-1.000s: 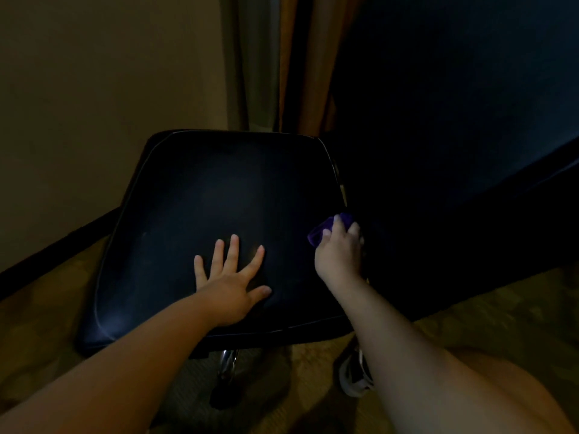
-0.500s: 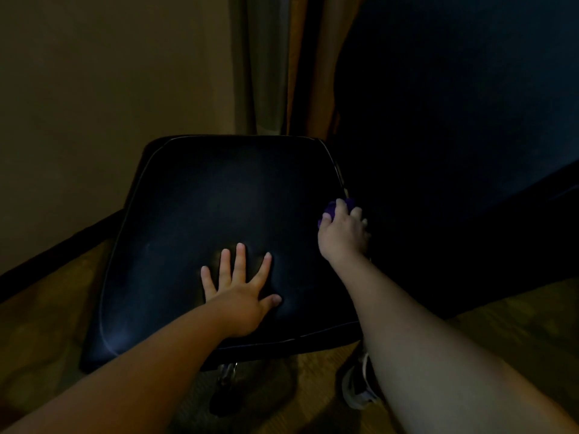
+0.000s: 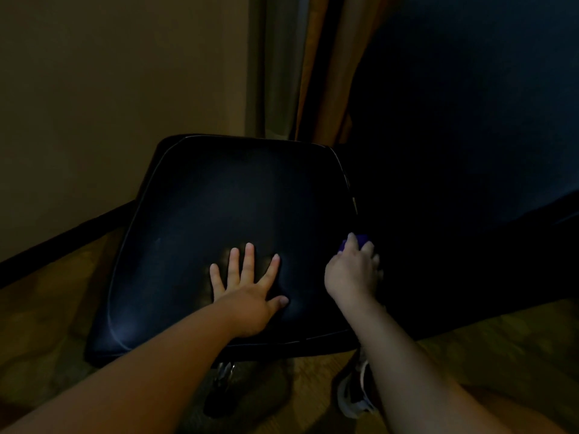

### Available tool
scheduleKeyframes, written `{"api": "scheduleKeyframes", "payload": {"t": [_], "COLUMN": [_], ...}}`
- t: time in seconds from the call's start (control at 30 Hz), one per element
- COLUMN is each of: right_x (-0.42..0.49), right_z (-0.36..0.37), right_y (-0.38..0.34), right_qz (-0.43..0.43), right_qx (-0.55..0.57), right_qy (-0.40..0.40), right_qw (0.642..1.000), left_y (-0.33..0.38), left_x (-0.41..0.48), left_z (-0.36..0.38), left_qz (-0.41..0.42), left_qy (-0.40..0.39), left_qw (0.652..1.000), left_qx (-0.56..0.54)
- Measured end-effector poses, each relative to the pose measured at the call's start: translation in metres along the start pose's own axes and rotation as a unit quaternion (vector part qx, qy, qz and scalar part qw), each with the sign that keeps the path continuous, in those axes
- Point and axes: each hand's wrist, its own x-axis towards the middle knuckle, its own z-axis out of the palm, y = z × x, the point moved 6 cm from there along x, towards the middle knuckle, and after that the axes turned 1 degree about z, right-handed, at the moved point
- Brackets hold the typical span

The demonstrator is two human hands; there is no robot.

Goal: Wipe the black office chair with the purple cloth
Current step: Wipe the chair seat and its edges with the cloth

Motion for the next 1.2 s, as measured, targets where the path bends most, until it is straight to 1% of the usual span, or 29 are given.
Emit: {"api": "scheduleKeyframes", "payload": {"t": [0.2,0.3,0.5,0.67,0.77,0.9,1.07,1.2], "right_x": [0.07,0.103,0.12,0.091,0.049,-0.011,-0.055,-0.076], "right_z": [0.004,0.001,-0.002,-0.011,-0.015,-0.02,-0.034,-0.039], "right_y": [-0.042,-0.054,-0.062,-0.043,-0.016,0.021,0.049,0.067], "right_qz": [-0.04,-0.034,-0.043,-0.068,-0.083,-0.124,-0.126,-0.099], "right_qx": [0.048,0.088,0.116,0.061,0.029,-0.01,0.026,0.103], "right_qy": [0.002,-0.013,-0.025,-0.037,-0.039,-0.043,-0.08,-0.095], "right_qw": [0.998,0.995,0.992,0.995,0.995,0.991,0.988,0.985], "left_y": [0.006,0.006,0.011,0.012,0.012,0.014,0.019,0.009], "left_x": [0.002,0.002,0.004,0.006,0.007,0.004,-0.007,-0.025], "left_z": [0.002,0.003,0.007,0.007,0.008,0.005,-0.01,-0.032], "left_qz": [0.002,0.001,-0.008,-0.041,-0.042,-0.049,-0.057,-0.017], "left_qy": [-0.01,-0.011,-0.013,-0.01,0.003,0.011,0.01,0.013], "left_qw": [1.0,1.0,0.999,0.999,0.999,0.999,0.998,0.998], "left_qx": [-0.024,-0.026,-0.034,-0.013,-0.009,-0.002,-0.009,-0.056]}}
